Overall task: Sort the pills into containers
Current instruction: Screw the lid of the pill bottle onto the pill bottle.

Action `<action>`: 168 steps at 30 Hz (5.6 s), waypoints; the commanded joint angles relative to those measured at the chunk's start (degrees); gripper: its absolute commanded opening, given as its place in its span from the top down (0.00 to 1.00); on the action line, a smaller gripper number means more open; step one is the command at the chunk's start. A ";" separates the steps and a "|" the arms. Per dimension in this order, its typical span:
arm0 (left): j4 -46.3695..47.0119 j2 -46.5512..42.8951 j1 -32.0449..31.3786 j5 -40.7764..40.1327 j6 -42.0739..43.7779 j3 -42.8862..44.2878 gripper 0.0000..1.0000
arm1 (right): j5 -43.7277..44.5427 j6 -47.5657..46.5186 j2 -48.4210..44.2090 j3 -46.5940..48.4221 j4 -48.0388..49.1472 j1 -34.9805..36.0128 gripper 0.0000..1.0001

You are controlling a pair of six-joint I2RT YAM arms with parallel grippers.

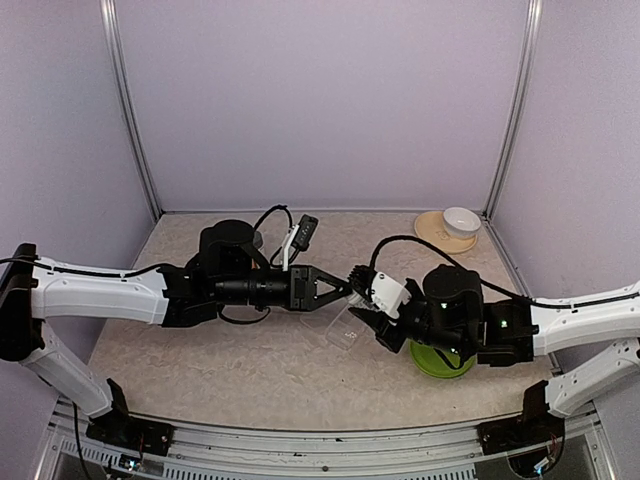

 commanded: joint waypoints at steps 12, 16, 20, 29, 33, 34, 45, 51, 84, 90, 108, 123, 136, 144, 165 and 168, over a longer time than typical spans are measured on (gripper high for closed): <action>-1.06 -4.11 -0.51 8.01 16.95 -2.04 0.75 | -20.99 9.85 -7.79 3.07 -1.47 -0.13 0.82; -0.93 -5.46 -0.49 9.11 18.77 -2.75 0.72 | -24.68 11.58 -9.18 2.81 -1.90 -1.05 0.82; -0.96 -6.13 -0.26 8.97 18.67 -2.59 0.65 | -24.66 11.72 -9.16 2.63 -2.24 -1.31 0.83; 0.09 -8.46 0.45 7.51 16.41 -3.76 0.21 | -24.11 11.27 -7.24 2.63 -2.50 -1.42 0.83; 0.52 -10.99 0.54 4.03 14.41 -4.96 0.01 | -22.19 11.81 -7.13 2.67 -2.17 -1.73 0.83; 0.41 -11.49 0.48 2.64 13.63 -5.08 0.01 | -21.53 12.27 -6.94 2.82 -2.17 -1.97 0.83; -1.01 -10.16 -3.01 -9.04 7.61 -2.12 0.01 | -15.13 15.93 -2.19 6.14 -0.90 -2.57 0.84; 2.89 -9.88 -4.54 -8.30 7.07 -3.07 0.01 | -15.00 17.26 -0.75 6.55 -0.35 -3.56 0.84; 14.16 -8.68 -4.62 0.80 3.91 -4.94 0.11 | -20.12 17.81 2.14 5.25 2.41 -4.52 0.84; 16.26 -8.54 -4.72 2.45 3.14 -5.05 0.16 | -22.66 18.62 3.81 5.43 3.82 -4.52 0.84; 8.87 -11.08 -4.56 -5.20 4.55 -5.80 0.11 | -18.76 16.32 -3.31 5.18 -0.84 -6.43 0.84; 10.36 -9.85 -4.56 -3.45 4.34 -5.05 0.12 | -24.80 17.41 1.43 5.47 1.67 -6.54 0.85; 11.68 -8.76 -4.55 -1.94 4.65 -4.32 0.12 | -29.42 19.18 3.81 5.02 5.10 -6.36 0.85; 11.03 -9.99 -3.89 -5.12 5.32 -6.09 0.02 | -34.63 18.50 0.63 3.31 7.16 -6.36 0.83; 9.35 -10.89 -3.59 -3.74 3.49 -6.20 0.01 | -22.05 16.47 -2.17 3.41 1.76 -6.45 0.83; 8.70 -10.62 -3.76 -3.38 3.73 -5.82 0.01 | -21.73 16.29 -2.35 3.39 1.50 -6.45 0.83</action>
